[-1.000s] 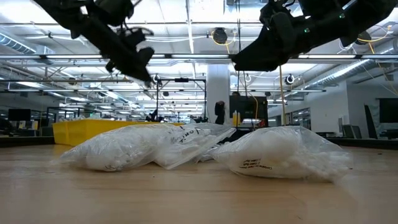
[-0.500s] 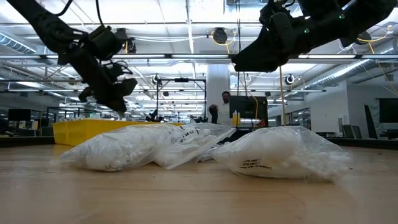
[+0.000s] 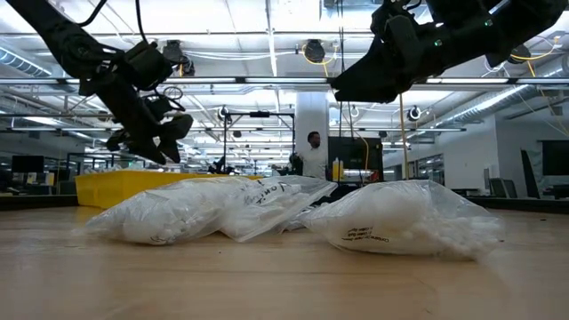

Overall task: Pick & Place Travel size toiletries
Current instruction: Put the silver nail cutter into the top yellow bin

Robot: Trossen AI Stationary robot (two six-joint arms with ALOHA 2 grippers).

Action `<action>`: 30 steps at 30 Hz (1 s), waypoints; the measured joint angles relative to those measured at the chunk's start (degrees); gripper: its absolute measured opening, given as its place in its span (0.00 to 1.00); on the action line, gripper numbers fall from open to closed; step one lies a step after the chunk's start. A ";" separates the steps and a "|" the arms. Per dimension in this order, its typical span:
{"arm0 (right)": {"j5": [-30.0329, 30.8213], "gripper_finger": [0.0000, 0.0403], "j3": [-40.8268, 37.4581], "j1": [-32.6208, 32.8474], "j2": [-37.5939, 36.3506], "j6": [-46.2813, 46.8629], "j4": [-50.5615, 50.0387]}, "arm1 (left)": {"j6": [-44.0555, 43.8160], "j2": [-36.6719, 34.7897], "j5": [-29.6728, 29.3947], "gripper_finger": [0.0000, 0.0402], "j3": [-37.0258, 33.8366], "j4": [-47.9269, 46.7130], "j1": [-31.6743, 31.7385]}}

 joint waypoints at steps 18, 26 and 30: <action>-5.10 0.68 -0.02 3.78 7.82 2.13 -5.79 | 3.12 0.00 10.65 0.65 0.00 6.86 -2.92; -9.23 0.64 -0.07 4.93 21.55 3.80 0.31 | 3.13 0.00 10.43 0.65 0.00 7.51 -5.47; -9.29 0.63 -0.04 4.52 23.97 1.87 2.78 | 3.13 0.00 10.35 0.65 0.00 7.47 -6.53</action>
